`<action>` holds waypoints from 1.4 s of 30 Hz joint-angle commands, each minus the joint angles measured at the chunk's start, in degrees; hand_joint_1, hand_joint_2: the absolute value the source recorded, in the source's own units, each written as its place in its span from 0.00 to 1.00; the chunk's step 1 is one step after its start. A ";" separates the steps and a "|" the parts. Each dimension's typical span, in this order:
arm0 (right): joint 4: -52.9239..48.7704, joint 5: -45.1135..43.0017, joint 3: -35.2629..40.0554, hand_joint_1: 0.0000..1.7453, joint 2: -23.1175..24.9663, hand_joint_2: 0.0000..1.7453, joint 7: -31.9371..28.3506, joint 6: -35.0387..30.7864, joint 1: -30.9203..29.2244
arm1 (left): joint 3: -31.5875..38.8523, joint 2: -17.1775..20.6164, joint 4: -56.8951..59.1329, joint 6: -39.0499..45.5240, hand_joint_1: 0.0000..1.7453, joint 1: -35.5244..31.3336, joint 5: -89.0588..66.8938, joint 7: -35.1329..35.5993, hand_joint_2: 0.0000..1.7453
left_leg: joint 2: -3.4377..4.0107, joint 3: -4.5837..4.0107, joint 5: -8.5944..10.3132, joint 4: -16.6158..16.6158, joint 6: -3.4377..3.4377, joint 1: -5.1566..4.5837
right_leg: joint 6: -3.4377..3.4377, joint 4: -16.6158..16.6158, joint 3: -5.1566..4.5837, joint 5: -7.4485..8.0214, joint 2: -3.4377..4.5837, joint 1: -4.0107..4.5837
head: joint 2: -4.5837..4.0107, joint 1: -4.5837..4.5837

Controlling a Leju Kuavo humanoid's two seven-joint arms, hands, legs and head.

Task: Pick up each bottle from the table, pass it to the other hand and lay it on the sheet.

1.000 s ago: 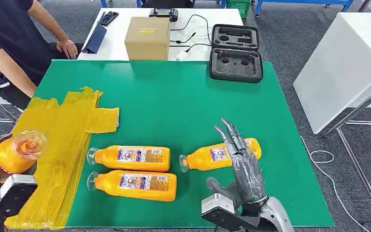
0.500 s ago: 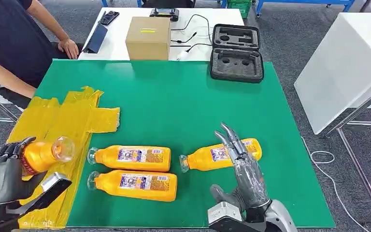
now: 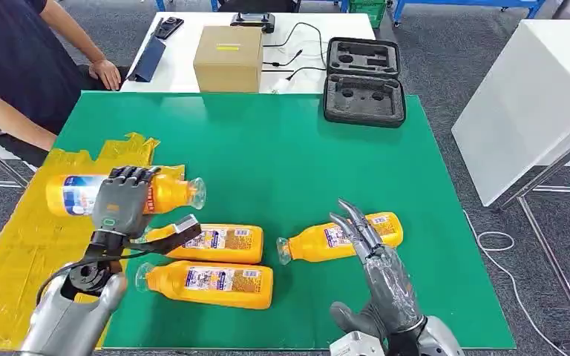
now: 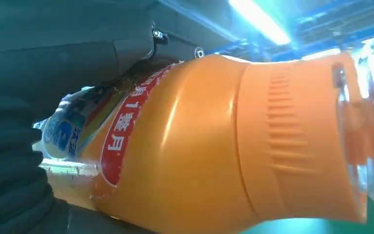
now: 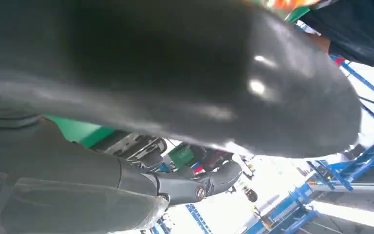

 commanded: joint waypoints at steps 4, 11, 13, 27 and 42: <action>0.21 0.46 2.90 0.00 -1.27 0.00 2.25 0.26 -1.47 | -7.30 -4.62 17.61 -3.14 1.00 -13.33 -2.36 2.63 1.00 | -0.10 0.11 -0.05 0.00 -0.26 0.13 | -0.11 -0.08 0.22 -0.06 -0.20 0.13 | 0.00 -0.02; -0.78 2.57 2.33 0.00 0.75 0.00 3.64 2.35 -0.24 | -3.97 -2.91 16.65 -6.21 1.00 -12.05 -2.79 3.90 1.00 | 0.12 0.09 -0.05 -0.03 -0.28 0.13 | -0.13 -0.06 0.11 -0.02 0.01 0.12 | 0.00 -0.02; -1.17 3.05 2.28 0.00 0.95 0.00 4.03 2.67 0.05 | -2.57 -2.81 17.25 -6.82 1.00 -11.91 -2.88 4.77 1.00 | 0.07 -0.01 -0.03 -0.01 -0.16 0.08 | -0.07 -0.03 0.01 -0.02 -0.01 0.08 | 0.00 -0.02; -2.52 5.84 2.68 0.00 3.28 0.00 5.43 5.77 -0.12 | 1.15 -0.95 16.82 -7.87 0.88 -9.74 -2.88 7.19 1.00 | 0.15 0.16 -0.10 -0.04 -0.36 0.20 | -0.17 -0.10 0.24 -0.05 0.04 0.19 | 0.00 -0.02; -3.39 7.69 0.96 0.00 5.74 0.00 5.87 7.69 0.55 | -6.73 -0.30 15.78 -10.26 0.00 -11.54 -2.88 6.92 0.00 | -0.03 0.03 -0.07 0.03 -0.28 0.17 | -0.12 -0.04 0.14 -0.06 -0.11 0.16 | 0.00 -0.02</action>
